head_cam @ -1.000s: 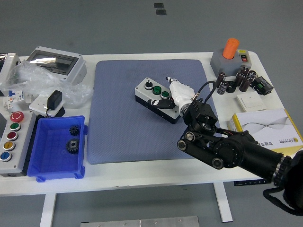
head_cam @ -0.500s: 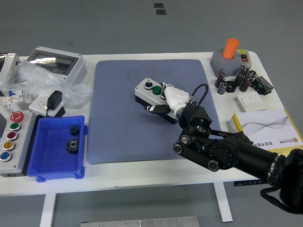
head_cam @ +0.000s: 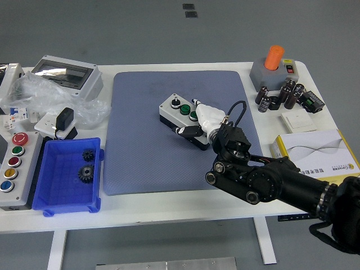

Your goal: Pick up the button,place it on the desk,press the button,press the button

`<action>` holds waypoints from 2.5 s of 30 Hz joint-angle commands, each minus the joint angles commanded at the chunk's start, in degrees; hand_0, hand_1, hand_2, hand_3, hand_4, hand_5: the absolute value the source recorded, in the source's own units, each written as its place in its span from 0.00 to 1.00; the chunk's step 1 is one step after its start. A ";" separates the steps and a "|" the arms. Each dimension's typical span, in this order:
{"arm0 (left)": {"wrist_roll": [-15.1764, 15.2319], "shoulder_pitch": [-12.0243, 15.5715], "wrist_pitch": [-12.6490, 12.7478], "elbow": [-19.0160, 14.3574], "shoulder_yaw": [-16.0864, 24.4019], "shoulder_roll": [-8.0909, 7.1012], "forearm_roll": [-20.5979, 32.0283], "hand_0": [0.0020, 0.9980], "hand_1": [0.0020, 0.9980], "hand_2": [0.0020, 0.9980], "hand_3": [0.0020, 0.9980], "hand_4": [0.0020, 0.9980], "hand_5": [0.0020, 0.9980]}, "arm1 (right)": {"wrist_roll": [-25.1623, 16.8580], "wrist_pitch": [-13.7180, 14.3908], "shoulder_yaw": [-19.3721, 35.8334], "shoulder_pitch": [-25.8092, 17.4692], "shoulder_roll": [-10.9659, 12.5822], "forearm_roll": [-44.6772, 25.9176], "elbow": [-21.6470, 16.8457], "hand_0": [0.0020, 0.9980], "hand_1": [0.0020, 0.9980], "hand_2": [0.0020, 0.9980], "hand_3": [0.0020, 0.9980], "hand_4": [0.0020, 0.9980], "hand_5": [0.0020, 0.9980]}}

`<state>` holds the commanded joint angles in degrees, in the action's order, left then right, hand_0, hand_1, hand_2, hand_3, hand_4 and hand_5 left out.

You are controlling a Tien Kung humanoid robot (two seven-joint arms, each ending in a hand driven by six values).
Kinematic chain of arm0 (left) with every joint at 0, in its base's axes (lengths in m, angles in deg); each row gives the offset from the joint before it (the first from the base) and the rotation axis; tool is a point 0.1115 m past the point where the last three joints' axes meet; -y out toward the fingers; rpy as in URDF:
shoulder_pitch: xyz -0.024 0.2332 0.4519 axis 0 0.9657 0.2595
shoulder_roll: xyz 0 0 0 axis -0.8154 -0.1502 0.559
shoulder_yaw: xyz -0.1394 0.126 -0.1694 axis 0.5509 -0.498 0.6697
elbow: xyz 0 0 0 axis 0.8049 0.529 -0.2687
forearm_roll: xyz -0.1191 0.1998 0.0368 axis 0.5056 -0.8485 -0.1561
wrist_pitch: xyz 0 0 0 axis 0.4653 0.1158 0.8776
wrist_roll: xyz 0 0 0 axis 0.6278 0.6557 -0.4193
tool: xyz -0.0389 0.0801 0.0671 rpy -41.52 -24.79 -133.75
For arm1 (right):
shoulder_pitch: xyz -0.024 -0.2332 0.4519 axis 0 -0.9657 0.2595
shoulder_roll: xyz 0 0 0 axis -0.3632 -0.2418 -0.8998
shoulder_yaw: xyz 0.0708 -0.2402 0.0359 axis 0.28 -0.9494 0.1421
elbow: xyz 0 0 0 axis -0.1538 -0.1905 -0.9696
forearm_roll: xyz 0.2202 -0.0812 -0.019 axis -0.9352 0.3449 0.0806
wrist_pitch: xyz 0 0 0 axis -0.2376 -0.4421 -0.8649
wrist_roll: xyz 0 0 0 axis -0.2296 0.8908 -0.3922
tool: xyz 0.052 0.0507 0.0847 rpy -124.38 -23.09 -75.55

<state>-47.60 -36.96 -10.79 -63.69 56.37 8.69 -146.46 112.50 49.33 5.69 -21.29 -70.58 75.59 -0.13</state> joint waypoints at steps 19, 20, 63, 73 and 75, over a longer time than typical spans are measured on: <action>0.29 -0.06 -0.06 0.00 -0.42 -0.18 0.10 0.65 0.65 0.57 0.63 0.59 0.23 | 0.00 -2.15 -1.07 0.35 0.49 2.64 -1.23 0.19 0.39 0.36 0.45 0.55 0.07; 0.30 -0.05 -0.06 0.00 -0.43 -0.20 0.10 0.65 0.65 0.57 0.63 0.59 0.23 | 0.00 -2.41 -1.15 0.37 0.59 2.87 -1.43 0.19 0.39 0.36 0.45 0.55 0.07; 0.64 -1.16 -0.16 0.00 -2.45 -0.20 0.42 0.64 0.65 0.57 0.62 0.59 0.23 | -29.92 7.89 -18.08 7.56 20.43 8.10 -16.93 0.69 0.65 0.42 0.41 0.23 0.00; 0.22 -1.13 -0.16 0.00 -2.13 -0.23 0.13 0.64 0.65 0.57 0.62 0.59 0.23 | -29.79 5.14 -18.06 7.17 17.49 8.68 -11.58 0.72 0.66 0.53 0.42 0.23 0.00; 0.08 -1.11 -0.14 0.00 -1.98 -0.23 0.00 0.64 0.65 0.57 0.62 0.59 0.24 | -29.42 4.53 -18.00 6.99 17.06 9.22 -10.84 0.72 0.66 0.61 0.42 0.24 0.00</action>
<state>-47.52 -38.07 -10.93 -63.69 54.38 8.46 -146.45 83.08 53.86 -12.31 -14.30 -53.52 84.82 -10.97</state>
